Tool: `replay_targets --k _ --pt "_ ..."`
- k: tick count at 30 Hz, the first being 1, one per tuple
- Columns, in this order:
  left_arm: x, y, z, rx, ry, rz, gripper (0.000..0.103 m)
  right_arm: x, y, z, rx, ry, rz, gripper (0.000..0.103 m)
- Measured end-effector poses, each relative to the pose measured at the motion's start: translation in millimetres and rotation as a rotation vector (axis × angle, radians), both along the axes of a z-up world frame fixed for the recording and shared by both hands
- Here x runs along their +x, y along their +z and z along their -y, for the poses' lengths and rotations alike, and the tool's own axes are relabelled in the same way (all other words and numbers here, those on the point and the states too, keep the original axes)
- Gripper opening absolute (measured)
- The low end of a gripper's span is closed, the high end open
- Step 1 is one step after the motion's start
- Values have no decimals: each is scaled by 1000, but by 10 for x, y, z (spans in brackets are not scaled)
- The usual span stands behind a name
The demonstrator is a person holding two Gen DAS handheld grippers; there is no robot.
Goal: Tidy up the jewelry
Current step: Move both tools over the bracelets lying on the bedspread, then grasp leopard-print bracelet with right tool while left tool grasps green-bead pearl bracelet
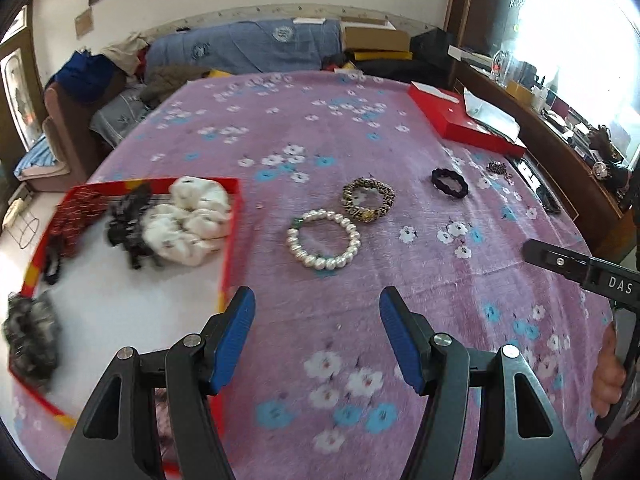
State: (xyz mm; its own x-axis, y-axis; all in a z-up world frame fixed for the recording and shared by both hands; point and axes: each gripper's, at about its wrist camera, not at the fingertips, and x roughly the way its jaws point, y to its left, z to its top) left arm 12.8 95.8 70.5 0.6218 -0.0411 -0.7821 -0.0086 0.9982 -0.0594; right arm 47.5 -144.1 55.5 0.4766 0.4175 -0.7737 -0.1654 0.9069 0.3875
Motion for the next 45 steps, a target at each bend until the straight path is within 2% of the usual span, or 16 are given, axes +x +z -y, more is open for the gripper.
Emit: replay_targets --k 2,9,19,20,21,23,29,35,39,42,45 --pt "126 -87 36 0 -3 -14 63 151 -52 -97 27 18 -17 56" --pt "519 -351 -3 -30 23 -76 47 676 -245 -494 60 67 -68 53" --pt "716 -517 -163 -76 65 -109 45 1130 -524 -876 42 46 -116 48" --pt "721 -518 -168 -90 59 -111 37 1155 -525 -902 32 40 -116 41" --pt "719 -518 -170 -117 46 -119 28 1176 -531 -918 24 38 -121 27" --pt "712 -503 -144 -114 43 -134 27 1202 -533 -949 -33 24 -136 11" --pt "554 -519 -87 -138 8 -181 23 1000 -471 -750 -131 2 -147 9" --pt "257 -494 -2 -106 -64 -190 23 508 -392 -322 -174 24 -160 9" --pt "73 -403 -17 -91 -100 -153 23 191 -387 -30 -169 11 -186 9" --pt "1 -326 -68 -76 -97 -113 23 10 -403 141 -147 -4 -200 10" --pt "12 -300 -135 -79 -80 -106 24 -107 -409 217 -124 -16 -182 10"
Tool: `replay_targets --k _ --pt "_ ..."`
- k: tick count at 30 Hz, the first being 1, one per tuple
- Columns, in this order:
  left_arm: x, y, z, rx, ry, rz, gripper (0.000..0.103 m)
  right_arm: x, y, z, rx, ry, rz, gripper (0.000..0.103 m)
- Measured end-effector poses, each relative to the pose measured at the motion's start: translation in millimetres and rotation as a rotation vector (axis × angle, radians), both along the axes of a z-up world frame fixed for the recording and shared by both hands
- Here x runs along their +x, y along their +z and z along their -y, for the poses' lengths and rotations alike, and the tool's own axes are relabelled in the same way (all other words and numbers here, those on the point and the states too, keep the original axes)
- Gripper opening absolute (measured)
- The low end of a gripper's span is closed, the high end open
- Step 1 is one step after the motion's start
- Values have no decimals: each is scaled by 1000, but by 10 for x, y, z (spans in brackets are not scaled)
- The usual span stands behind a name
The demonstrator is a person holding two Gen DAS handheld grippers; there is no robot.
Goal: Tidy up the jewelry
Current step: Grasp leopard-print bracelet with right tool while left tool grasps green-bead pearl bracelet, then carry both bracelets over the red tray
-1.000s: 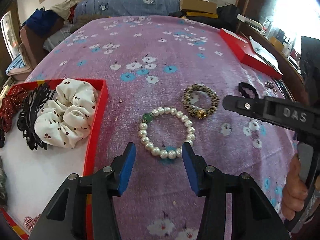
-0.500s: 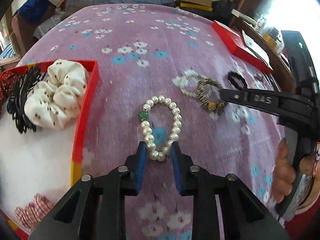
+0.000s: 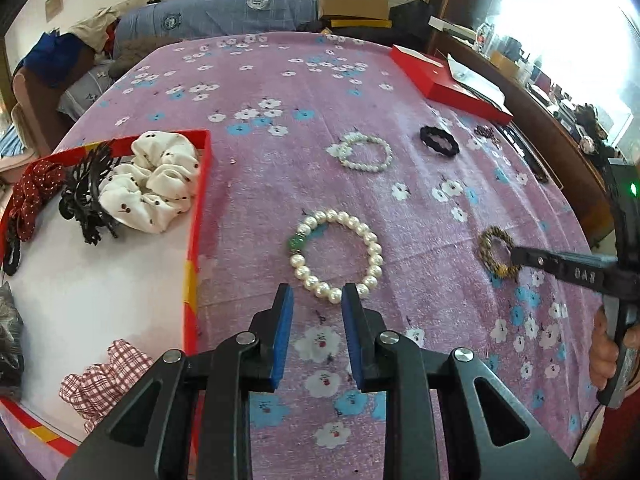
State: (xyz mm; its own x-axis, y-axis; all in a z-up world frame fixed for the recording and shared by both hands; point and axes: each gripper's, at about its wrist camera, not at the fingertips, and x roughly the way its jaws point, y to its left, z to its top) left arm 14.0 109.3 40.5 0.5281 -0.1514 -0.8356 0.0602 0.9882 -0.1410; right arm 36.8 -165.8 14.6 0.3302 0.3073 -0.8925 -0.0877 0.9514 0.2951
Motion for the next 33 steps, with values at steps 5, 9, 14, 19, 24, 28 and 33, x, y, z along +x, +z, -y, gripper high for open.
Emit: replay_targets --k 5,9,14,19,24,28,33 --pt "180 -70 -14 51 42 -3 25 -25 2 22 3 -15 40 10" --pt "322 -178 -4 58 40 -27 25 -4 2 -72 -23 -17 66 10" --pt "383 -237 19 44 32 -17 34 -16 -3 -125 -55 -12 105 11" --pt "340 -265 153 113 8 21 38 -32 -11 -158 -78 -12 144 11" --pt "284 -218 201 121 -20 37 8 -34 -5 -206 -74 0 163 8" --pt "167 -4 202 109 -17 98 8 -58 75 -209 -51 -5 185 7" --pt "-44 331 206 75 -31 169 9 -142 244 -200 -19 -19 220 7"
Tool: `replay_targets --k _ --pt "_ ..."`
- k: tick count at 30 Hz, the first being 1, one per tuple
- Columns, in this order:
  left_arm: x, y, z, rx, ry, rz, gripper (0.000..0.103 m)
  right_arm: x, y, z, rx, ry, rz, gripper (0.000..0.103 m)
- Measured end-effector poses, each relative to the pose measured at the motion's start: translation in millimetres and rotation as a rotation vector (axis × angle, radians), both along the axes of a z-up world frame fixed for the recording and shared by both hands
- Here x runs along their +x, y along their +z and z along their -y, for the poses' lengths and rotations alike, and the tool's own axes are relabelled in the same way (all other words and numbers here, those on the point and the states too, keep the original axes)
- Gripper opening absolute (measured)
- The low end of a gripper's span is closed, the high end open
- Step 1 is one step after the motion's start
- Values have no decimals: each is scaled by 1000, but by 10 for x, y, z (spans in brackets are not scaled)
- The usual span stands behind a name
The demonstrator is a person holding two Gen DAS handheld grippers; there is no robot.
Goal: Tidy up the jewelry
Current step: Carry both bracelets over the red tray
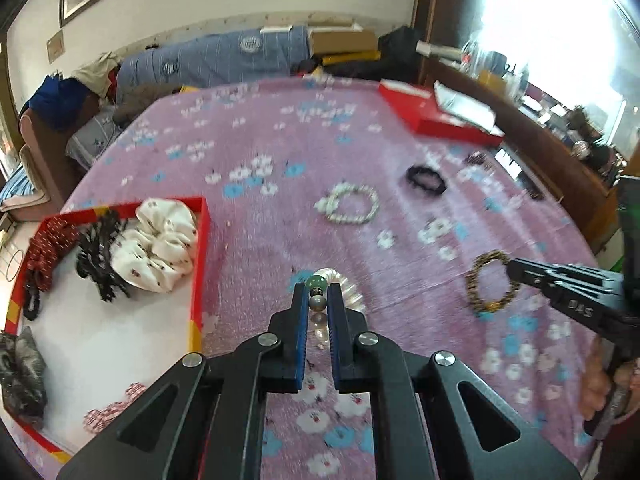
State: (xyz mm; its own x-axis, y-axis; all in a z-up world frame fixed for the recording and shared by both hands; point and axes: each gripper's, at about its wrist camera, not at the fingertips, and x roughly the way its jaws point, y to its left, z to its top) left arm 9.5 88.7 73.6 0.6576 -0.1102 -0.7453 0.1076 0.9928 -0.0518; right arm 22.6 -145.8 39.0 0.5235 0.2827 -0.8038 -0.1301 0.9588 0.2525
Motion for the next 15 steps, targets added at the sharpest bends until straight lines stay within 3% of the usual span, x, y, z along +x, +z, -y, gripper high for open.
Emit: replay_targets --k 6,15 --pt "-225 335 -110 -19 4 51 9 -149 242 -12 19 -3 46 8" --pt "-557 732 -720 -62 70 90 9 -399 585 -174 18 32 109 8"
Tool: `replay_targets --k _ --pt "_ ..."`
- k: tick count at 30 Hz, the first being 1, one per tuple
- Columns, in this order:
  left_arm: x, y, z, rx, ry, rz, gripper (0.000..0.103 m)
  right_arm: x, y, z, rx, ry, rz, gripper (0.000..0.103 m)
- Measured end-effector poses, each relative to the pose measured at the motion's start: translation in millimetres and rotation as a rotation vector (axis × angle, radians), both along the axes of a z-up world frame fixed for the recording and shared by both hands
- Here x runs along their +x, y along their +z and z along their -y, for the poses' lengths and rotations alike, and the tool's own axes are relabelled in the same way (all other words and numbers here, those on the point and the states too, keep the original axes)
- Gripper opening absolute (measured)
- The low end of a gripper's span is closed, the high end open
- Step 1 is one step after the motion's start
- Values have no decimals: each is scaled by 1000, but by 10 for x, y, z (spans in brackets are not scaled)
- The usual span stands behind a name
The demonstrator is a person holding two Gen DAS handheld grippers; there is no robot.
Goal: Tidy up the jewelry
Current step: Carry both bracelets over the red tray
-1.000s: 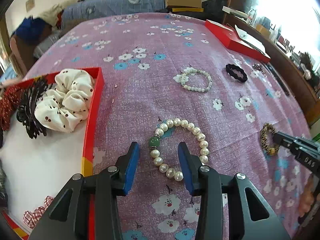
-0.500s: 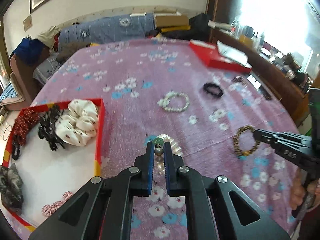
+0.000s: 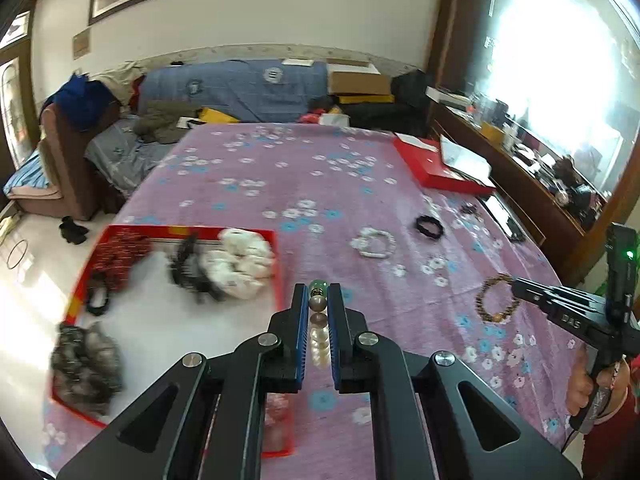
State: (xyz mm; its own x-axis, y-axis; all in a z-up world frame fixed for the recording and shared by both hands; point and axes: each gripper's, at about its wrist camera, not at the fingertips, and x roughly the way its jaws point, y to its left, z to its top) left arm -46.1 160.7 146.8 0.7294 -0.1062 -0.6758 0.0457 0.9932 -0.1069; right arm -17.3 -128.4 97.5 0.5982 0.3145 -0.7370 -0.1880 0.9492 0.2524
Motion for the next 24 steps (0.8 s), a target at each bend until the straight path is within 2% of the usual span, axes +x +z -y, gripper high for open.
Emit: replay_targets --k 5,7,10,16,24 --pt "-76 97 -401 49 67 1 9 -97 151 -232 5 45 20 8" --pt "-65 90 -566 46 87 -12 9 -122 194 -355 5 66 23 8" --pt "-29 41 -804 31 118 -40 9 -135 248 -570 6 99 24 8" --pt "33 -113 -1133 56 174 -77 9 -133 327 -1070 -3 173 34 8" --pt "167 -310 -1437 2 203 -114 9 -44 316 -1775 -9 273 25 8"
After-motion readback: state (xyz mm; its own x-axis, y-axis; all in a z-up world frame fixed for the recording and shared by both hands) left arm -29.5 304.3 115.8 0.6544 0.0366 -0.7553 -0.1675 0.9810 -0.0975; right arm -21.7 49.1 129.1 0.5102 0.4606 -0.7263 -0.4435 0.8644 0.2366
